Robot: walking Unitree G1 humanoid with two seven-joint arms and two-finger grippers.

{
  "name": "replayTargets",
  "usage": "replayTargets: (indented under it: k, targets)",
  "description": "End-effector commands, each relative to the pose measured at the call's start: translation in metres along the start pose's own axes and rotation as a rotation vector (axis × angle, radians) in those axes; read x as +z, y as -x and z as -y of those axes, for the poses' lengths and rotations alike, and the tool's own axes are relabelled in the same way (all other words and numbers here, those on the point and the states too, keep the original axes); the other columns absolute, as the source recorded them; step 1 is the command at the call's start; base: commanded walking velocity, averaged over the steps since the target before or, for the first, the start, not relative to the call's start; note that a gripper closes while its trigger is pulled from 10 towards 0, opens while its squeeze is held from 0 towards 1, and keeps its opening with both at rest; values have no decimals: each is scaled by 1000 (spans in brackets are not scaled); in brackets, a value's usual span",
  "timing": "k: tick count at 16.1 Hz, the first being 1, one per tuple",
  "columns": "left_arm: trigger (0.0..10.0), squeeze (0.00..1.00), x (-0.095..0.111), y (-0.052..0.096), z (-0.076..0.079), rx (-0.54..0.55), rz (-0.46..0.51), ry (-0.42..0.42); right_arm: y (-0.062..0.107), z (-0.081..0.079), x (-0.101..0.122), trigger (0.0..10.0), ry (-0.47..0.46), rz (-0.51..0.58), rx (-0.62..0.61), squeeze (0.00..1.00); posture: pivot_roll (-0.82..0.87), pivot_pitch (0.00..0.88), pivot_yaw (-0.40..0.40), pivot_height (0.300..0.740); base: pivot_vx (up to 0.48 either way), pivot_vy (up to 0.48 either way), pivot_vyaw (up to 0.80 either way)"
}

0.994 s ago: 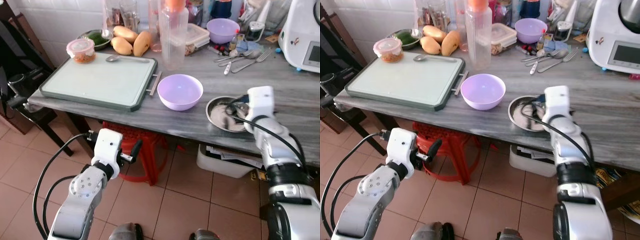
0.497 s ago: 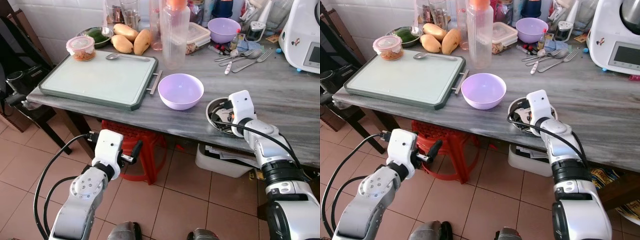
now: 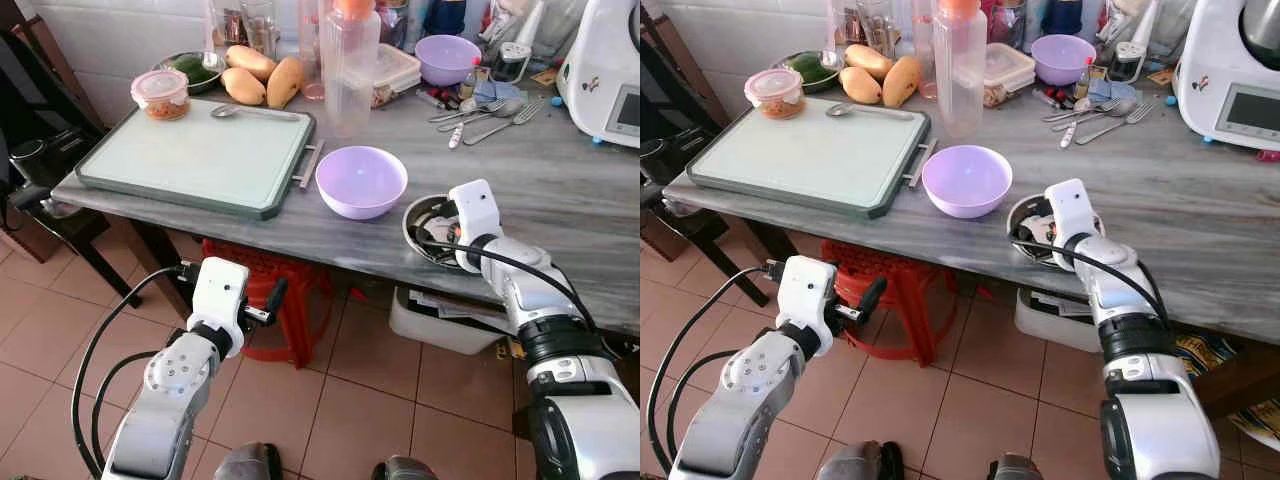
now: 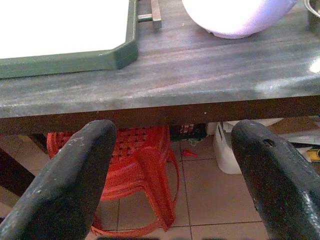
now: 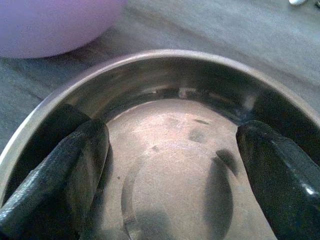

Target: Setting the table

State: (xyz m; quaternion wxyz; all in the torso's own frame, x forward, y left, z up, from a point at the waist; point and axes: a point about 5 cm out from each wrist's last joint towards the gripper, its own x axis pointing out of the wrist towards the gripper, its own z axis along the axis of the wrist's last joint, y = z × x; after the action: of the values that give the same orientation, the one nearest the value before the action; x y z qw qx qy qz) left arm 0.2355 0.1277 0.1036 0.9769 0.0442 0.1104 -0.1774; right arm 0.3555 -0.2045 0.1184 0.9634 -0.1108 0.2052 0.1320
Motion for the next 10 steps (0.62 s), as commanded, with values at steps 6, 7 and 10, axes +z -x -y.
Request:
replayTargets:
  k: [6,7,10]
  targets:
    - [10000,0,0,-1,-3,9,0,-10,-11,-12,11,10000,0,43,19,0,13,44,40,740,0,0,0]
    - [10000,0,1,-1,-3,9,0,-11,-12,-12,12,10000,0,49,19,0,14,45,40,740,0,0,0]
    - [10000,0,1,-1,-3,10,1,-11,-11,-8,11,10000,4,49,7,0,12,41,38,740,0,0,0]
